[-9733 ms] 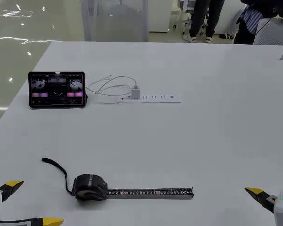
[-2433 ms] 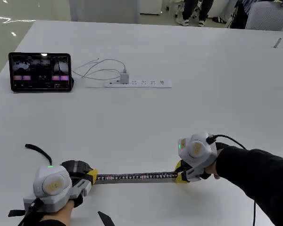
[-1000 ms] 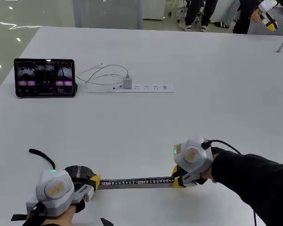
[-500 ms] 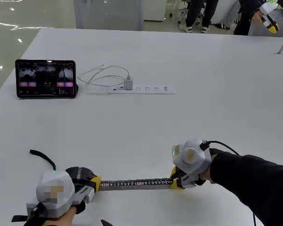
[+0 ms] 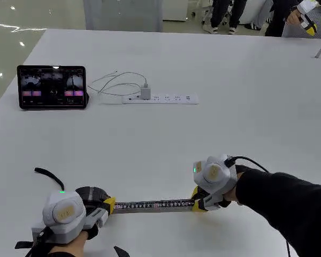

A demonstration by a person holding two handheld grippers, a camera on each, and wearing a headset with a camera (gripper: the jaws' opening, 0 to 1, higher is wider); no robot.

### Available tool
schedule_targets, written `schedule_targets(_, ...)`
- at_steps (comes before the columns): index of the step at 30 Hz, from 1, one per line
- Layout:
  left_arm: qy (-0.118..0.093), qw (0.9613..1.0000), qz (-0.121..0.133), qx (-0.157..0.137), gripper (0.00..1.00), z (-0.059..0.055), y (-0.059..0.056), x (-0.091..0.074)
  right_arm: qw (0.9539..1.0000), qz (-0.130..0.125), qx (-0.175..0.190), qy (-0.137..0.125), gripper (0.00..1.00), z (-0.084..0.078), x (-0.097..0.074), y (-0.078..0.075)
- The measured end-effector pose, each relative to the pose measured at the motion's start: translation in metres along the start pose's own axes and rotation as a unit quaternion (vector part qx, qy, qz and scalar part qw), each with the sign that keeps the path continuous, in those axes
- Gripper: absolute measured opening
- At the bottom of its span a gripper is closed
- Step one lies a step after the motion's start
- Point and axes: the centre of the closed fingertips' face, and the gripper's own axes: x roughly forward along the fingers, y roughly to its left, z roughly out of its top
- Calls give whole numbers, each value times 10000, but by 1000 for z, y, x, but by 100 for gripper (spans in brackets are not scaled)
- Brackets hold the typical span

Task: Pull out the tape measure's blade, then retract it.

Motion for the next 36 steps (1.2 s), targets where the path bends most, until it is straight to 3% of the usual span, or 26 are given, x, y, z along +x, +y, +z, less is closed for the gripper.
schedule_targets(36,26,10000,-15,-10,61,0,-1,0,10000,-1,13,22,9,13,6,1)
